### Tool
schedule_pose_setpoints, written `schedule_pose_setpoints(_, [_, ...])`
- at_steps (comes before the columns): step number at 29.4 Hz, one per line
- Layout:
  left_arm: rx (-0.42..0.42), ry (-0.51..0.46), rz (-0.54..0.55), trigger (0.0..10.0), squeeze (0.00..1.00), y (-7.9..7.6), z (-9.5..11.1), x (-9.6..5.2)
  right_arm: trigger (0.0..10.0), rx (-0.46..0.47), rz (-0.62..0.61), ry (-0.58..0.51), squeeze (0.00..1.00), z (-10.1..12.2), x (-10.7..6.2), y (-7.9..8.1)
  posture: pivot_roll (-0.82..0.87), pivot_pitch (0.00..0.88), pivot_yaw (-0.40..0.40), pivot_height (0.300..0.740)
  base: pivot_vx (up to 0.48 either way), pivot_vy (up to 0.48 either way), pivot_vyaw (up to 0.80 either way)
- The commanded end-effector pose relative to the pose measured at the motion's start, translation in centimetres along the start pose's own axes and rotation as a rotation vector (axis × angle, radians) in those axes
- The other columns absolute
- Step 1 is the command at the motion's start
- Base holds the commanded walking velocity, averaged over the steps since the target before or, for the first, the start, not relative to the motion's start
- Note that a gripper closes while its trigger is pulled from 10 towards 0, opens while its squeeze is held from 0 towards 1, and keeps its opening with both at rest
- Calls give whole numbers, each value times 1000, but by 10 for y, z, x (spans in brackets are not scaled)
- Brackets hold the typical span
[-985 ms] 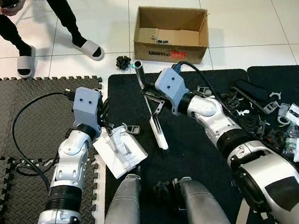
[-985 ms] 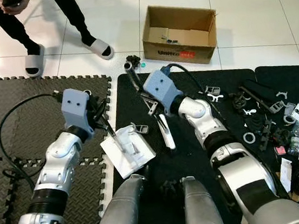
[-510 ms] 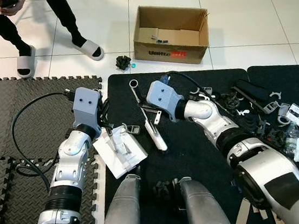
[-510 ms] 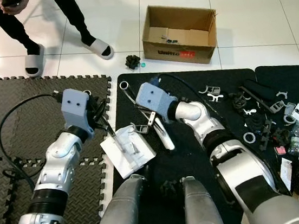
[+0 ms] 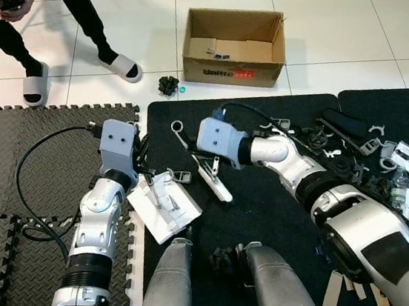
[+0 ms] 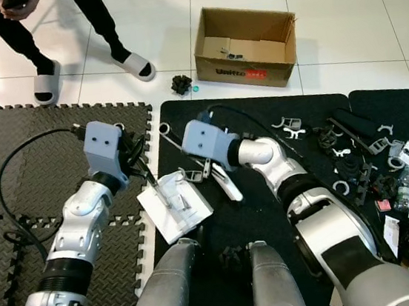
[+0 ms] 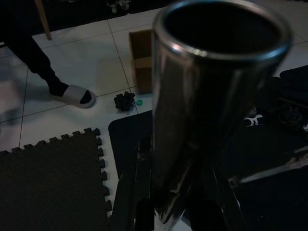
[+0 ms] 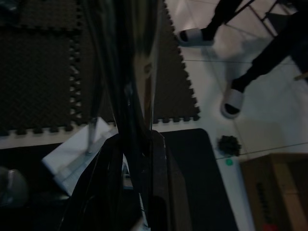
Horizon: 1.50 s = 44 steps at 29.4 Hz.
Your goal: Sweep floor
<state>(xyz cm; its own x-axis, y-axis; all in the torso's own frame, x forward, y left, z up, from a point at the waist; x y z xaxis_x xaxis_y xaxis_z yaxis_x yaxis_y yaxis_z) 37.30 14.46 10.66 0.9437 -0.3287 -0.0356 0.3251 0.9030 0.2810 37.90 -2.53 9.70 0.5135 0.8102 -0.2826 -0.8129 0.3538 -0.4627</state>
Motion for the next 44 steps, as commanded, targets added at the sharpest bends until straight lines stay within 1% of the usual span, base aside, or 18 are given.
schedule_pose_setpoints(1, [-3,8,-5,10000,0,-4,-4,-2,10000,-47,-17,-21,0,8,1,-6,93,310,-9,740,0,0,0])
schedule_pose_setpoints(9, [-5,13,0,10000,0,-3,-6,-2,10000,-40,-36,-45,0,17,9,-7,95,312,-9,740,0,0,0])
schedule_pose_setpoints(13, [-5,13,1,10000,0,-2,-6,-3,10000,-49,-63,-49,0,22,12,-10,100,315,-10,740,0,0,0])
schedule_pose_setpoints(15, [-6,13,3,10000,0,-2,-6,-3,10000,-46,-95,-61,0,28,16,-15,105,314,-13,740,0,0,0])
schedule_pose_setpoints(20, [-6,13,8,10000,0,-1,-6,-4,10000,-42,-109,-70,0,33,21,-15,109,315,-17,740,0,0,0])
schedule_pose_setpoints(33, [-8,18,16,10000,0,-1,-8,-6,10000,-34,-104,-107,0,46,32,-7,115,317,-30,740,0,0,0])
schedule_pose_setpoints(39, [-9,19,21,10000,0,-1,-8,-6,10000,-19,-101,-135,0,51,37,-1,115,317,-30,740,0,0,0])
schedule_pose_setpoints(41, [-8,19,23,10000,0,-1,-9,-7,10000,-15,-89,-150,0,53,39,4,120,319,-31,740,0,0,0])
schedule_pose_setpoints(44, [-7,19,23,10000,0,-1,-9,-7,10000,-13,-87,-155,0,54,39,5,120,319,-31,740,0,0,0])
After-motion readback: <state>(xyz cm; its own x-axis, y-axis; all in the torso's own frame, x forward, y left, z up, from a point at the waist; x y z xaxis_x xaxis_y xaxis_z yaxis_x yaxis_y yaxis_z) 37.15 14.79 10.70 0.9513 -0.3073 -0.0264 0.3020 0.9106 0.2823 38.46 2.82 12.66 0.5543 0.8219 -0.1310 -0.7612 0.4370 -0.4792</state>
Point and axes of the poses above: a point about 5 cm out from each wrist's last joint towards the gripper, its own x axis pointing out of the wrist towards the gripper, its own z axis along the axis of the wrist's last joint, y = z × x, the point moved 6 cm from there along x, pointing out of the wrist towards the gripper, and after that the axes turned 6 degrees about x, right-handed, at the moved point
